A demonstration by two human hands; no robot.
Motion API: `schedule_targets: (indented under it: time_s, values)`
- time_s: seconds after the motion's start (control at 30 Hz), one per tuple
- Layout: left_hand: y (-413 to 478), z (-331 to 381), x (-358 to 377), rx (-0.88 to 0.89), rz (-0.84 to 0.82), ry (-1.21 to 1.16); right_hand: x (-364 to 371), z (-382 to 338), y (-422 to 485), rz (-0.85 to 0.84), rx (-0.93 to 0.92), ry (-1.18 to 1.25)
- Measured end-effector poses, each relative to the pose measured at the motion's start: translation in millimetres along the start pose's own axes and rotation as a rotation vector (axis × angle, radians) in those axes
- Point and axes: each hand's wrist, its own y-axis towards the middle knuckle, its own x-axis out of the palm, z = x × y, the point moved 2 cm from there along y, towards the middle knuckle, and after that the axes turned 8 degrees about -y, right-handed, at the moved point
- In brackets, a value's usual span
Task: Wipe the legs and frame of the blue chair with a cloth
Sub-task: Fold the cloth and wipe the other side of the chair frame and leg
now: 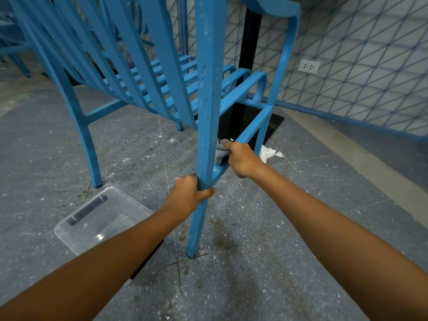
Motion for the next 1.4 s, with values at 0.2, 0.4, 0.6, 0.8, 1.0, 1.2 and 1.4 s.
schedule_targets:
  time_s: [0.2, 0.4, 0.6, 0.8, 1.0, 1.2, 1.4]
  values:
    - [0, 2, -1, 0.007, 0.002, 0.019, 13, -6, -9, 0.006, -0.008, -0.065]
    - [1, 1, 0, 0.024, -0.015, -0.01, 18, -11, -22, -0.013, -0.055, -0.062]
    - [0, 1, -1, 0.006, -0.037, -0.019, -5, -8, -17, -0.03, 0.022, 0.052]
    - [-3, 5, -4, 0.034, -0.072, -0.038, 14, -15, -35, -0.081, -0.085, 0.027]
    - [-6, 6, -5, 0.06, -0.093, -0.028, 22, -21, -46, -0.031, -0.127, 0.027]
    - [-11, 6, -3, 0.07, -0.129, -0.082, 22, -22, -49, -0.064, -0.044, 0.054]
    - [-15, 6, -4, 0.034, -0.149, -0.154, 15, -25, -52, -0.076, 0.031, 0.034]
